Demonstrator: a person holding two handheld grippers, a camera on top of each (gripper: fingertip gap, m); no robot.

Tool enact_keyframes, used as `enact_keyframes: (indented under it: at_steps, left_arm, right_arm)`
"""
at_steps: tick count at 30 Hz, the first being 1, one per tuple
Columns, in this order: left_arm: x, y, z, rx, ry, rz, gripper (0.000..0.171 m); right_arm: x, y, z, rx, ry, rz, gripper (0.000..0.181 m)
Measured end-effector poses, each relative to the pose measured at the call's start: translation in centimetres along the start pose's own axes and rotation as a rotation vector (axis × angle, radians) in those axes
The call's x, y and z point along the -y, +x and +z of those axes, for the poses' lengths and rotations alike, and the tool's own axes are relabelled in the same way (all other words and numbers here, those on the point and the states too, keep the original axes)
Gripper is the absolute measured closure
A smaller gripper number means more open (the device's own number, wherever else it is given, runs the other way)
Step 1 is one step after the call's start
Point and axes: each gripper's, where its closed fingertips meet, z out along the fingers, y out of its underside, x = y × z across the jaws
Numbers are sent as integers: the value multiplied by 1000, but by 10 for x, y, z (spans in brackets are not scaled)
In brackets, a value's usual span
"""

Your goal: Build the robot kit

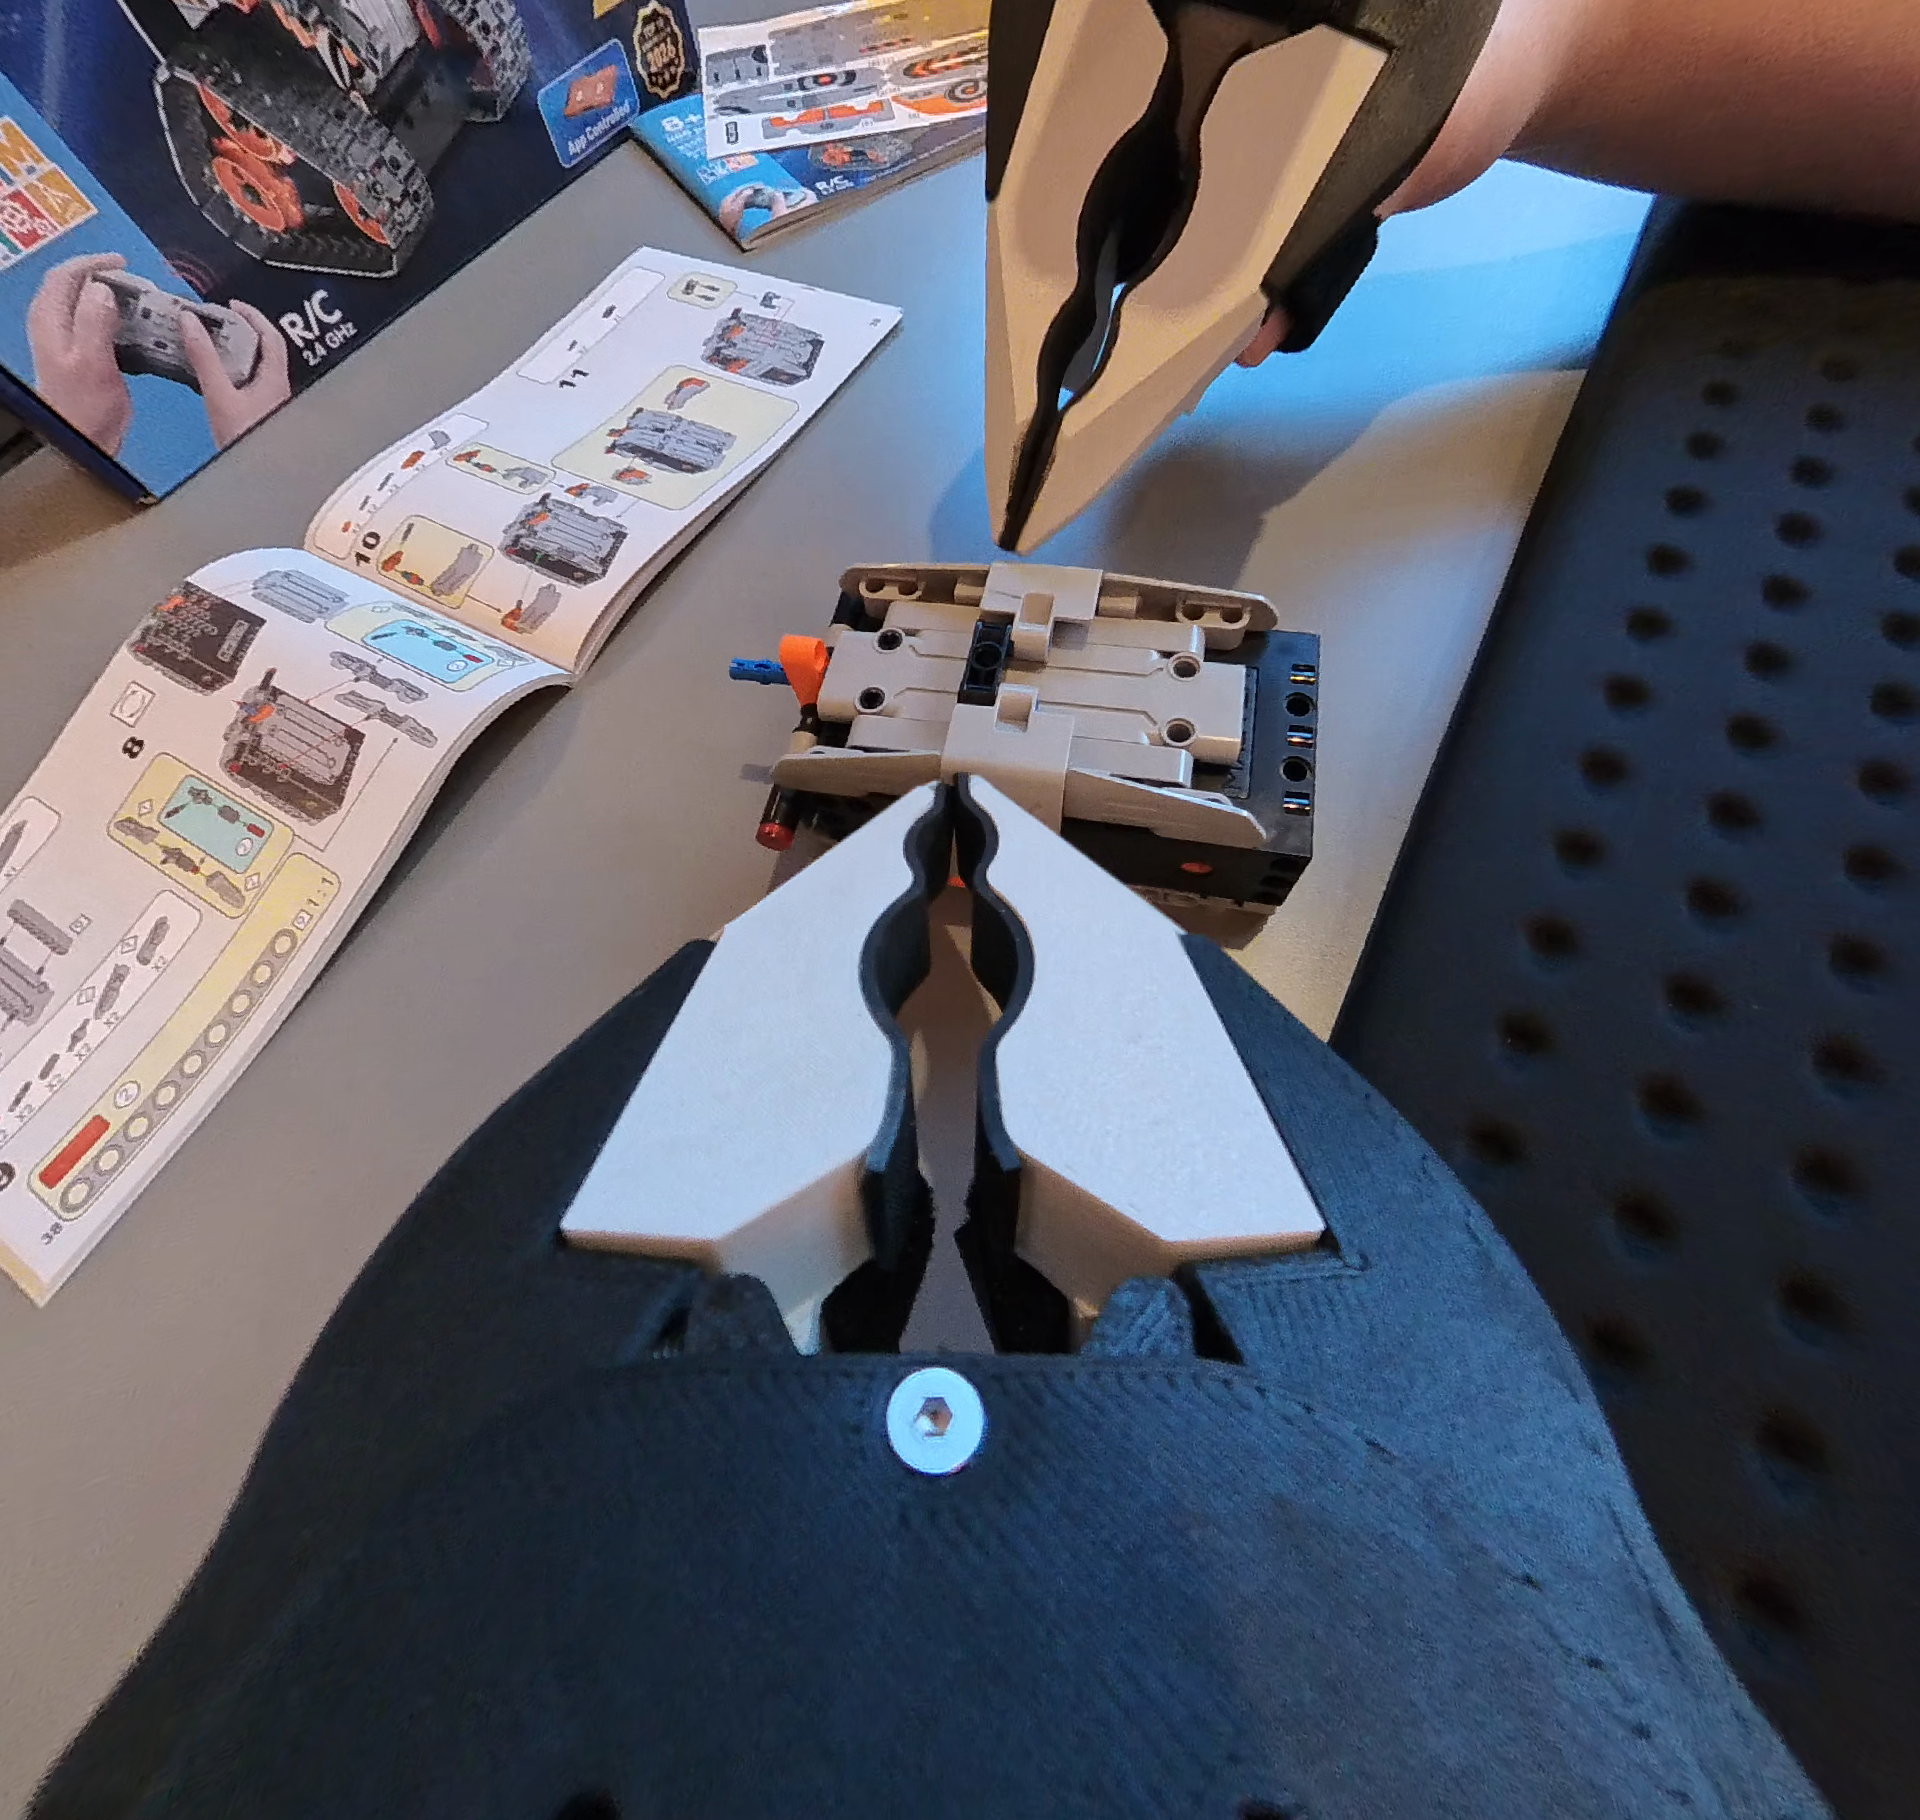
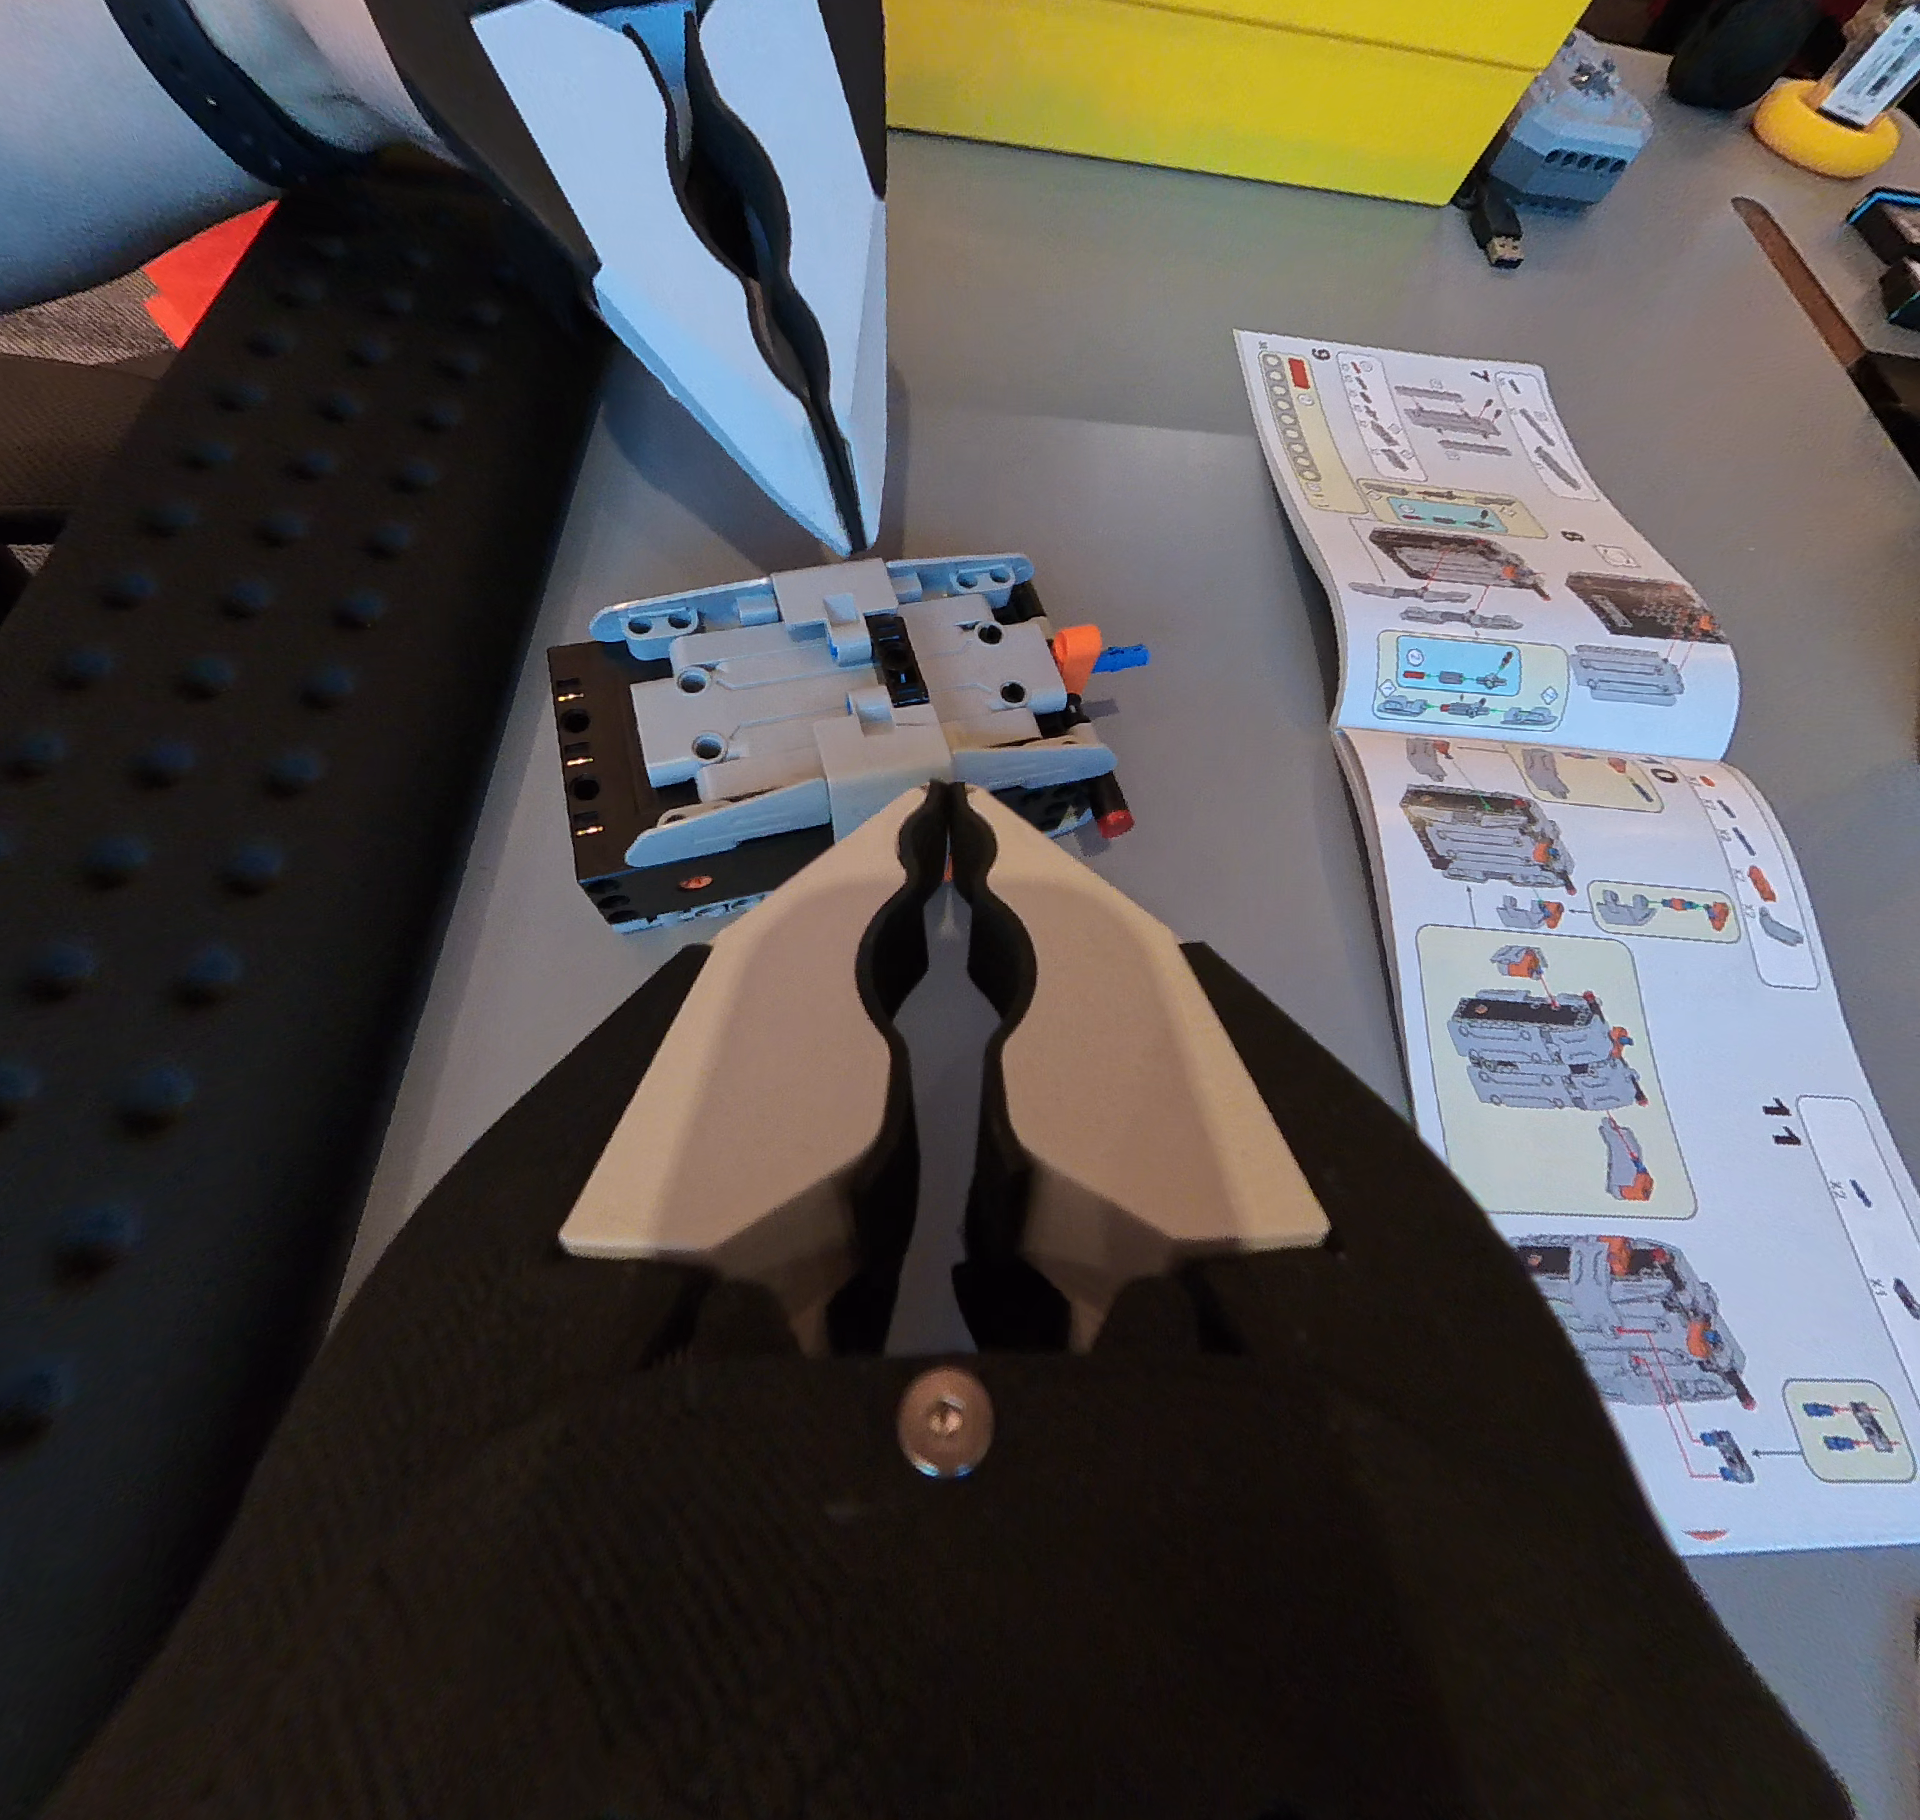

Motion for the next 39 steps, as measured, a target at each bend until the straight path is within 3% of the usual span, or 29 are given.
enact_keyframes:
  at_steps: [12, 16, 22, 31, 34, 37, 39]
  left_arm:
    - [1, 0, 2, 11, -17, 41, 171]
    - [10, 0, -9, 3, 48, -5, 171]
    - [-4, 11, -9, -3, -22, 44, 171]
    - [0, 7, -4, 16, -1, 27, 171]
    - [10, -6, -19, 71, 51, -3, 171]
    - [21, -6, -26, 42, 75, -15, 150]
    - [23, -5, -24, 36, 54, 6, 149]
  right_arm:
    - [1, -3, 2, 12, 7, 12, 181]
    - [0, -7, 0, 11, 0, 10, 181]
    - [0, -12, -3, 20, -2, 5, 181]
    - [1, -12, -2, 24, -11, -13, 181]
    - [21, -13, -13, 41, 57, -26, 181]
    - [27, -11, -9, 66, -17, -75, 158]
    - [26, -7, -1, 82, -96, -112, 158]
